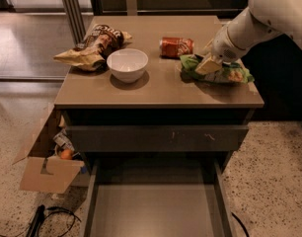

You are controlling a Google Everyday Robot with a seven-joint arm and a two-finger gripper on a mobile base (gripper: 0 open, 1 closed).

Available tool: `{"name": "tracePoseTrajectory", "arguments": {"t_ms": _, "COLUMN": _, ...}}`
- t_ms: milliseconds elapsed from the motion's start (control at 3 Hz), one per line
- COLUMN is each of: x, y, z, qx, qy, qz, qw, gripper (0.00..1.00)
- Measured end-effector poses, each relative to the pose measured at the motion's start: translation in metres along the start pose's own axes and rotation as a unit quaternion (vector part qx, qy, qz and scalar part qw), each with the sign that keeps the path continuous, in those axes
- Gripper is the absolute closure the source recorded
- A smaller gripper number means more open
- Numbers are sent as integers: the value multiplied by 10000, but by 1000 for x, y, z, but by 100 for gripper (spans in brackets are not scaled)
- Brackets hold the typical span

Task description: Place green rice chip bag into middle drawer

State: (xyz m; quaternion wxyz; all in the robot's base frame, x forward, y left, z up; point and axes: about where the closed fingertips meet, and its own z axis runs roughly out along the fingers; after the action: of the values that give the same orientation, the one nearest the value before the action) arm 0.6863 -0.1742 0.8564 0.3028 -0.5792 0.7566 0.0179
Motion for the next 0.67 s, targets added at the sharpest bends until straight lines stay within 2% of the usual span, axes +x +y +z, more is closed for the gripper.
{"name": "tracePoseTrajectory", "arguments": {"t_ms": 333, "x": 0, "y": 0, "z": 0, "qx": 0, "qy": 0, "qz": 0, "qw": 10000, "gripper": 86}}
{"name": "tracePoseTrajectory", "arguments": {"t_ms": 667, "x": 0, "y": 0, "z": 0, "qx": -2, "qy": 1, "qz": 0, "qw": 10000, "gripper": 100}}
